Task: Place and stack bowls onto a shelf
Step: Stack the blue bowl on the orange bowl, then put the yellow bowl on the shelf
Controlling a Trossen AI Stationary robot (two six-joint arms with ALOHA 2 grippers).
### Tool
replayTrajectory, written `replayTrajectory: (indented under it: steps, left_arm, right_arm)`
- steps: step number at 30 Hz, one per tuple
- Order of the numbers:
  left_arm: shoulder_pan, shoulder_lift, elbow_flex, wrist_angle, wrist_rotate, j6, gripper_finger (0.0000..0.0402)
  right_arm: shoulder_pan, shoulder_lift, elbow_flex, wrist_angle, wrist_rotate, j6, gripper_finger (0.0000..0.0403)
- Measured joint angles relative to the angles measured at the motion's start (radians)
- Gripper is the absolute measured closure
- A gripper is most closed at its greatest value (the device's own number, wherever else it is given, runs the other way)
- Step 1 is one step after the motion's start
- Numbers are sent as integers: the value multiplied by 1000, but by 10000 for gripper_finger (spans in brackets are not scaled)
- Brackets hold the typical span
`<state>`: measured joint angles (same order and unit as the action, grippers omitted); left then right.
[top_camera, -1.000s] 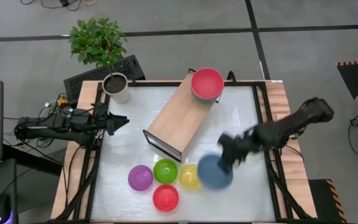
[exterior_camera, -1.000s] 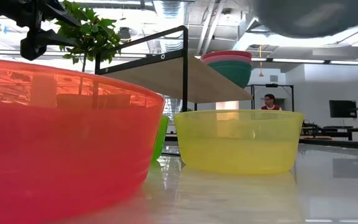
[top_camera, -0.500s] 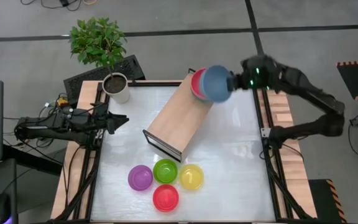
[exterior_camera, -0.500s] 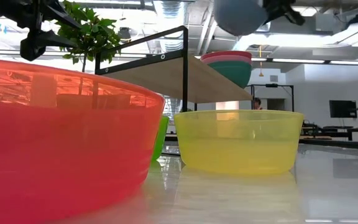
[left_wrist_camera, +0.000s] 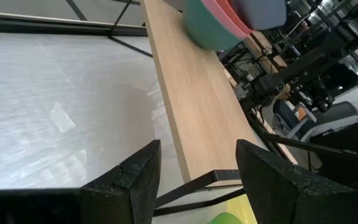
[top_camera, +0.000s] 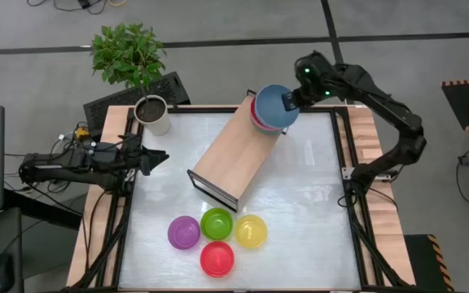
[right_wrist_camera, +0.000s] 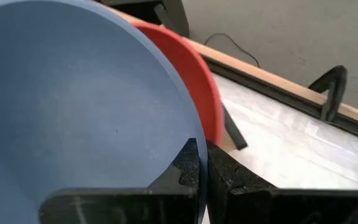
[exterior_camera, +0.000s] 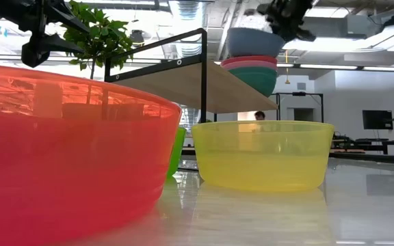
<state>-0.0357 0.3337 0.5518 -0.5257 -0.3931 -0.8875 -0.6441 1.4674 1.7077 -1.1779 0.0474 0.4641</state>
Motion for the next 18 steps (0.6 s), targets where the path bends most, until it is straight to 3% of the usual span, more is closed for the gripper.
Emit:
replayTrajectory:
  steps: [5,18]
  left_arm:
    - [0,0,0,0,0,0,209]
    - [0,0,0,0,-5,0,209]
  right_arm:
    - [-5,37,0,14,0,-11,372]
    - [-50,24,0,48,-30,-32,257]
